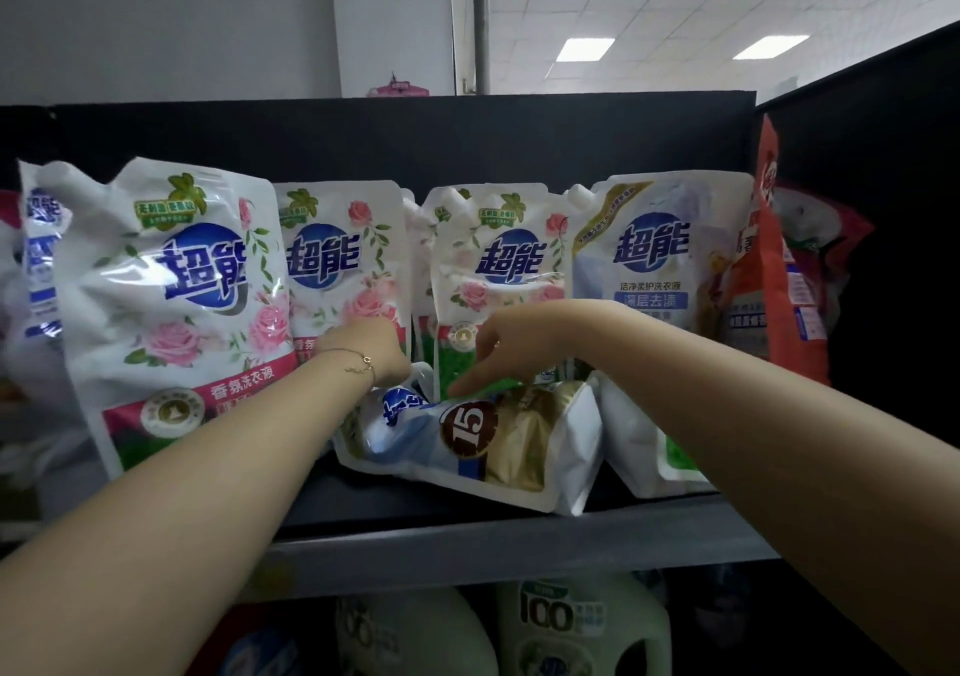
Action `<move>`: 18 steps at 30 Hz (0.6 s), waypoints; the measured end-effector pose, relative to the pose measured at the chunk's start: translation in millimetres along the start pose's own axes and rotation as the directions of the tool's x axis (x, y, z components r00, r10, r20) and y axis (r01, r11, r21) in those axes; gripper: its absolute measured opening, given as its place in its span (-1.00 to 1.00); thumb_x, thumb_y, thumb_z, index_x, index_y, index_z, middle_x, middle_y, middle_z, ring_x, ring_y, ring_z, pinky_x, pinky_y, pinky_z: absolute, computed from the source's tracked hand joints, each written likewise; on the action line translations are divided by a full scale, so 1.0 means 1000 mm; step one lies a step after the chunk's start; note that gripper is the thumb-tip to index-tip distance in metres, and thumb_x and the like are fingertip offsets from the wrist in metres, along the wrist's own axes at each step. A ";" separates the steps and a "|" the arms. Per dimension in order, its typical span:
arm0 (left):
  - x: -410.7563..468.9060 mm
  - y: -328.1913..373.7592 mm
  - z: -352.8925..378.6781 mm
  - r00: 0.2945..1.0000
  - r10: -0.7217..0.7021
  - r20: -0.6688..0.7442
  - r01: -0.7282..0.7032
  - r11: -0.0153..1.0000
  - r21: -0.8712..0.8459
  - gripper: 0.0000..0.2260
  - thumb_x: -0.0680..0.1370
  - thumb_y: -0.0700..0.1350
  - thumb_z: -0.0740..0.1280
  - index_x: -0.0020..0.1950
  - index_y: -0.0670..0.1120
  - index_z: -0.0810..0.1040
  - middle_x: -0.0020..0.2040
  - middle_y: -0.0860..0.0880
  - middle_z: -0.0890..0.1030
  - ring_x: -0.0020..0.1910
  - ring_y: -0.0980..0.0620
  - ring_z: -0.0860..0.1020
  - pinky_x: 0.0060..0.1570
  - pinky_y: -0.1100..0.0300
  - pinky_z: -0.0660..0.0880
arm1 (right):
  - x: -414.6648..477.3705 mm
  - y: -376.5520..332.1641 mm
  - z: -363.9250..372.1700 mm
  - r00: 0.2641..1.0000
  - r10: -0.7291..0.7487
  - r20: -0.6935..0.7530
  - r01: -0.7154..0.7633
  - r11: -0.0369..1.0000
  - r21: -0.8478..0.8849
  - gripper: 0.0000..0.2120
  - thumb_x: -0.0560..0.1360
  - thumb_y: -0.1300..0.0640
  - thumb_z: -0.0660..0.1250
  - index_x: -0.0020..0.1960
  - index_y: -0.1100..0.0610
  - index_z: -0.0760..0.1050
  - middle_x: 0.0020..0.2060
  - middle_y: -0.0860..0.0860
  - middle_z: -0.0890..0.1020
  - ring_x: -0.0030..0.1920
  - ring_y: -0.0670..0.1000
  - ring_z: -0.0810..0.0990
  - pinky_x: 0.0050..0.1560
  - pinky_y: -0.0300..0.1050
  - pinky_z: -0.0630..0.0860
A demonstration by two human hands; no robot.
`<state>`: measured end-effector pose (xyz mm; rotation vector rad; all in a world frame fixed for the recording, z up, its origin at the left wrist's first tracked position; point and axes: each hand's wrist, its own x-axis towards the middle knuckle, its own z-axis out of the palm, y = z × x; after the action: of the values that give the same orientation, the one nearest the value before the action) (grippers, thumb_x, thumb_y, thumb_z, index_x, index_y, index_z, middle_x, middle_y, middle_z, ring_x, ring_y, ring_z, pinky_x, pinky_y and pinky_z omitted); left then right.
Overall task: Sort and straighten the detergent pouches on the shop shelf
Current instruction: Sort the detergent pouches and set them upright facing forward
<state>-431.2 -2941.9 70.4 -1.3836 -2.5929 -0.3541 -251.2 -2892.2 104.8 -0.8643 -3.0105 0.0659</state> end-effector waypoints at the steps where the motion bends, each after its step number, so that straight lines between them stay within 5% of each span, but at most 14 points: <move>1: -0.004 0.000 0.001 0.999 -0.025 0.024 0.023 0.996 0.089 -0.85 0.49 -0.05 0.29 -0.23 -0.10 0.48 -0.24 -0.03 0.51 -0.24 0.00 0.51 -0.02 0.13 0.55 | -0.004 -0.006 0.002 0.999 0.001 0.042 -0.001 1.000 -0.006 -0.54 0.40 -0.41 0.25 -0.22 0.00 0.45 -0.27 -0.08 0.54 -0.27 -0.09 0.51 -0.13 -0.18 0.46; 4: -0.012 0.001 0.006 0.994 -0.073 0.084 0.059 0.985 0.164 -0.84 0.53 -0.09 0.25 -0.23 -0.10 0.46 -0.20 -0.04 0.52 -0.13 -0.02 0.56 0.05 0.08 0.55 | -0.013 -0.020 0.007 0.993 0.029 0.112 -0.026 0.999 -0.026 -0.46 0.30 -0.49 0.28 -0.29 0.01 0.38 -0.34 -0.08 0.50 -0.32 -0.06 0.48 -0.18 -0.16 0.46; 8: -0.016 -0.002 0.014 0.984 -0.145 0.101 0.145 0.989 0.004 -0.84 0.53 -0.17 0.24 -0.25 -0.14 0.46 -0.21 -0.06 0.51 -0.14 -0.05 0.56 0.02 0.08 0.55 | -0.019 -0.026 0.017 0.997 0.019 0.079 -0.012 0.997 -0.082 -0.50 0.29 -0.36 0.44 -0.23 0.09 0.47 -0.30 -0.02 0.58 -0.30 -0.02 0.54 -0.33 -0.21 0.44; 13: -0.022 -0.004 0.003 0.980 -0.186 0.072 0.198 0.948 -0.249 -0.74 0.58 -0.24 0.13 -0.32 -0.16 0.33 -0.34 -0.06 0.37 -0.40 0.05 0.33 -0.43 0.26 0.30 | -0.027 -0.022 0.021 1.000 -0.030 -0.009 0.029 0.996 -0.088 -0.52 0.34 -0.27 0.45 -0.09 0.14 0.50 -0.28 -0.01 0.56 -0.31 -0.01 0.50 -0.31 -0.20 0.46; 18: -0.027 0.009 -0.015 0.983 -0.179 -0.024 0.165 0.941 -0.295 -0.75 0.55 -0.28 0.14 -0.34 -0.15 0.30 -0.36 -0.06 0.34 -0.42 0.04 0.29 -0.47 0.24 0.23 | -0.036 -0.016 0.024 0.993 -0.032 -0.110 0.026 0.998 -0.058 -0.51 0.34 -0.27 0.44 -0.02 0.13 0.51 -0.21 0.00 0.59 -0.24 0.02 0.55 -0.25 -0.13 0.50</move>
<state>-407.7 -2962.7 78.5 -1.2087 -2.7090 -0.8182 -229.6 -2925.5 82.1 -0.7994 -2.9333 -0.0654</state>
